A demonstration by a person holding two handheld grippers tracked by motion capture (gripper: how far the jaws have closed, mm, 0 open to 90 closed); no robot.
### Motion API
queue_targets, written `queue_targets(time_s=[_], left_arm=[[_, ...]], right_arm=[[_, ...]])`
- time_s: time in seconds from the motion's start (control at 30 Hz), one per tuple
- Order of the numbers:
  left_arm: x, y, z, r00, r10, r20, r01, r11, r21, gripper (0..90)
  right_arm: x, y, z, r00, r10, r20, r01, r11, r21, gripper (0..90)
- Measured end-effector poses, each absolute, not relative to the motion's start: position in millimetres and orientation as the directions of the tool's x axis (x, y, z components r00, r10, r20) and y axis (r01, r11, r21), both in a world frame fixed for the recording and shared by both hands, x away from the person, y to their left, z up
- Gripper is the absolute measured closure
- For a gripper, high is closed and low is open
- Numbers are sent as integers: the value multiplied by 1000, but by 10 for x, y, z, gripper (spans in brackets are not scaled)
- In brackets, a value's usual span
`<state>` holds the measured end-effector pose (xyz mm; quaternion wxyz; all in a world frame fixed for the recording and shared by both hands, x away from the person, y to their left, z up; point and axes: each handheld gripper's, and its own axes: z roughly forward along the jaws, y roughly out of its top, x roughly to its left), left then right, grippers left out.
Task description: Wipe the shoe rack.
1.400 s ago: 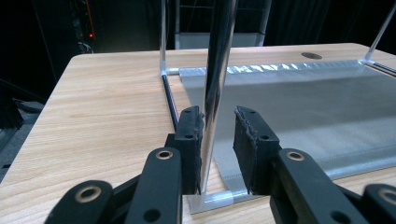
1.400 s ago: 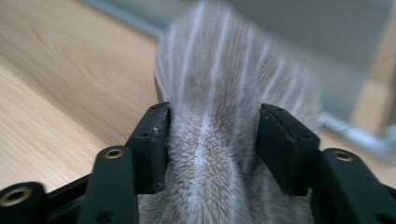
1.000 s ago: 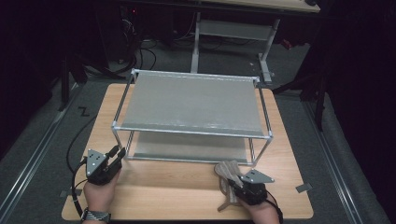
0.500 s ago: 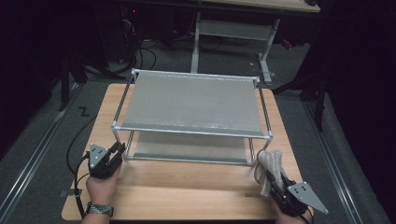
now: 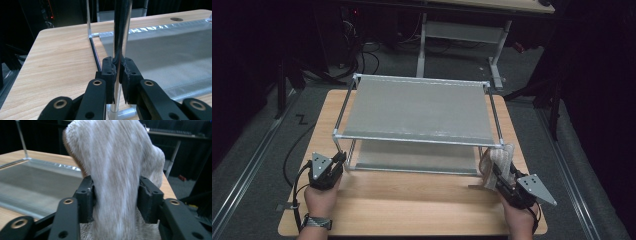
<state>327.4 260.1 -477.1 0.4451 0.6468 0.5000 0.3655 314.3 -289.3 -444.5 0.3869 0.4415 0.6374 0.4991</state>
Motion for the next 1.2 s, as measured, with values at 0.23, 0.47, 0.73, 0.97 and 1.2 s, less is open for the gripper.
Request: queue_targets(time_s=[0.23, 0.47, 0.73, 0.97, 1.2], left_arm=[[3280, 2587, -4772, 243, 969, 30, 318, -109, 942, 815], [3271, 2584, -4774, 256, 966, 35, 314, -118, 942, 815], [3266, 2584, -4780, 266, 963, 39, 308, -123, 943, 815], [3264, 2582, -4781, 275, 961, 41, 306, -128, 943, 815], [3260, 2582, -4782, 276, 961, 36, 305, -123, 944, 814]], right_arm=[[3283, -2922, -4468, -321, 947, -8, 221, 83, 972, 467], [3353, -2918, -4416, -340, 940, -29, 164, 90, 982, 421], [3529, -2906, -4425, -376, 926, -44, 193, 125, 973, 355], [3539, -2863, -4292, -361, 927, -97, 125, 151, 981, 540], [3545, -2872, -4380, -360, 931, -55, 154, 117, 981, 646]])
